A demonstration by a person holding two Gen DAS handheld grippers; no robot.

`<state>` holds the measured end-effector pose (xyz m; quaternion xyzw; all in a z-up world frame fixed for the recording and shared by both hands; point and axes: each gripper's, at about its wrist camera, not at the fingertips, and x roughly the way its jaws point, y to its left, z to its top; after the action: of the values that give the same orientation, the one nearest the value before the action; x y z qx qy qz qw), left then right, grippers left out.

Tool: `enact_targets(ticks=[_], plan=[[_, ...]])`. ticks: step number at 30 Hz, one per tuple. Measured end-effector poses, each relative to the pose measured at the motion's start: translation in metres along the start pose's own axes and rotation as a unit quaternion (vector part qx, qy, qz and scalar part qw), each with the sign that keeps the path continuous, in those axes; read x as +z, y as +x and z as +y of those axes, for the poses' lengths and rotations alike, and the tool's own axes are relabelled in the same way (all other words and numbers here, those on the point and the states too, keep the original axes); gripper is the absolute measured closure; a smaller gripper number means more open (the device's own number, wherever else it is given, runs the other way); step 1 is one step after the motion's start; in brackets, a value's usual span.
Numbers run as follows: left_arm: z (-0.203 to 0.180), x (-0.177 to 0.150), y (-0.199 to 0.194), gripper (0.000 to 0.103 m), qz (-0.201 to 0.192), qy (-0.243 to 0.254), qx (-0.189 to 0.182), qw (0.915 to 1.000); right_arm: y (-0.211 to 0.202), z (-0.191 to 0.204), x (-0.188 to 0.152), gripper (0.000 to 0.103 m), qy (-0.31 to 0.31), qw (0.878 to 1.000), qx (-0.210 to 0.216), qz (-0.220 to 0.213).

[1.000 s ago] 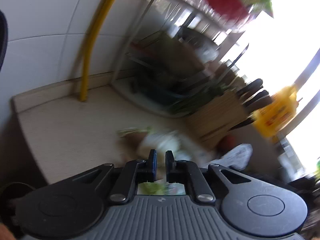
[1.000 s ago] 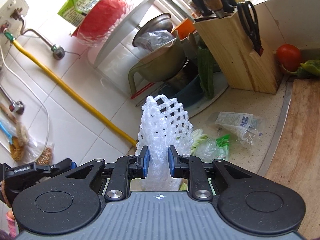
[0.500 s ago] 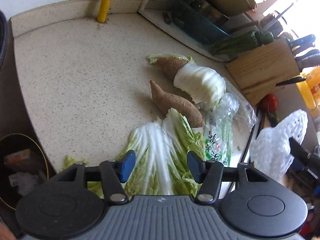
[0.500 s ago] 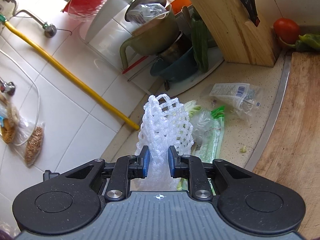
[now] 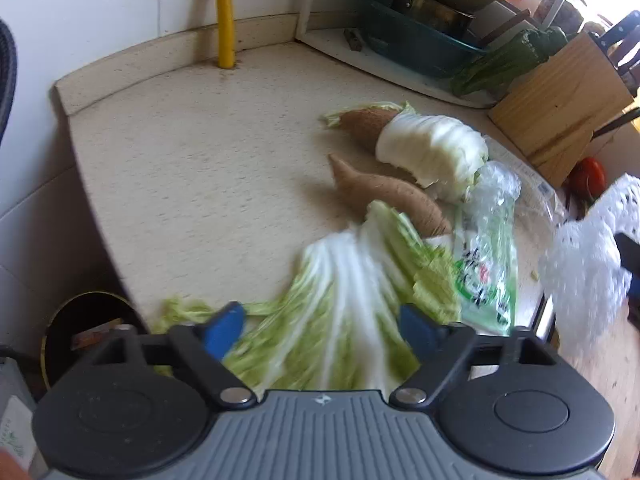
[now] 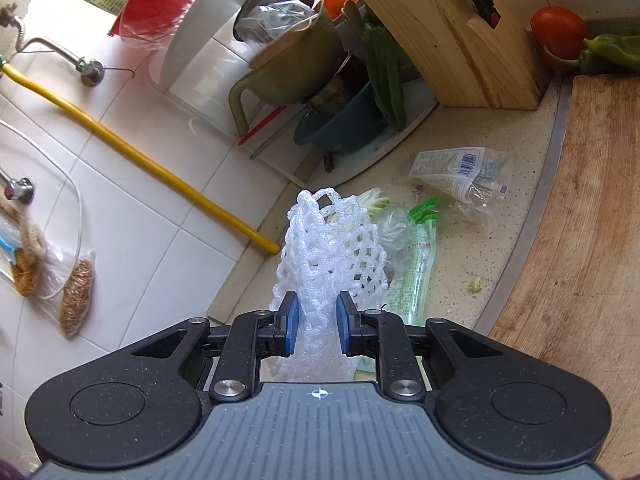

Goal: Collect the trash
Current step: 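Carry the cabbage leaf and foam net toward the trash bin with both grippers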

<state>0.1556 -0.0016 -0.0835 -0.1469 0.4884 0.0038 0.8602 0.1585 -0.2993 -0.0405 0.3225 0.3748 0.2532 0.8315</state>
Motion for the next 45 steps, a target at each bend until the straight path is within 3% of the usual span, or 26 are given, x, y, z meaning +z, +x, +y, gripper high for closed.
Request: enact_targets(ticks=[2, 4, 7, 9, 11, 14, 16, 19, 24, 26, 31, 38, 45], plan=[[-0.017, 0.003, 0.011, 0.002, -0.002, 0.021, 0.030, 0.9993, 0.000, -0.002, 0.000, 0.077, 0.001, 1.000, 0.003, 0.001], [-0.040, -0.002, 0.021, 0.000, -0.008, 0.078, 0.079, 0.9938, 0.000, -0.004, 0.000, 0.077, 0.004, 1.000, 0.008, 0.002], [-0.040, -0.003, 0.024, 0.001, -0.023, 0.067, 0.079, 0.9943, 0.001, -0.008, 0.001, 0.077, 0.010, 1.000, 0.016, 0.003], [-0.037, -0.003, 0.020, 0.007, -0.020, 0.072, 0.072, 0.9946, -0.001, -0.010, 0.002, 0.077, 0.014, 1.000, 0.021, 0.000], [-0.039, -0.006, 0.007, 0.046, -0.016, 0.083, 0.061, 0.9946, -0.004, -0.013, 0.004, 0.077, 0.017, 0.999, 0.026, -0.006], [-0.040, -0.008, -0.004, 0.072, -0.018, 0.089, 0.040, 0.9951, -0.011, -0.017, 0.008, 0.077, 0.020, 0.999, 0.030, -0.017], [-0.037, -0.004, -0.011, 0.096, -0.022, 0.075, 0.026, 0.9966, -0.015, -0.018, 0.010, 0.077, 0.022, 0.999, 0.033, -0.023], [-0.028, 0.003, -0.026, 0.096, -0.022, 0.040, -0.029, 0.9985, -0.019, -0.018, 0.012, 0.077, 0.021, 0.999, 0.032, -0.028], [-0.028, 0.002, -0.026, 0.096, -0.024, 0.037, -0.051, 0.9977, -0.023, -0.014, 0.010, 0.077, 0.019, 0.999, 0.028, -0.032], [-0.027, 0.003, -0.031, 0.096, -0.027, 0.027, -0.084, 0.9958, -0.023, -0.011, 0.010, 0.077, 0.016, 0.999, 0.027, -0.034], [-0.018, 0.018, -0.057, 0.096, -0.052, -0.003, -0.122, 0.9912, -0.027, -0.002, 0.008, 0.077, 0.007, 0.999, 0.027, -0.038], [0.002, 0.023, -0.085, 0.096, -0.084, -0.042, -0.155, 0.9835, -0.031, 0.016, 0.009, 0.077, -0.019, 0.998, 0.024, -0.048], [0.015, 0.021, -0.108, 0.096, -0.128, -0.032, -0.145, 0.9805, -0.022, 0.040, 0.008, 0.077, -0.055, 0.998, 0.003, -0.038]])
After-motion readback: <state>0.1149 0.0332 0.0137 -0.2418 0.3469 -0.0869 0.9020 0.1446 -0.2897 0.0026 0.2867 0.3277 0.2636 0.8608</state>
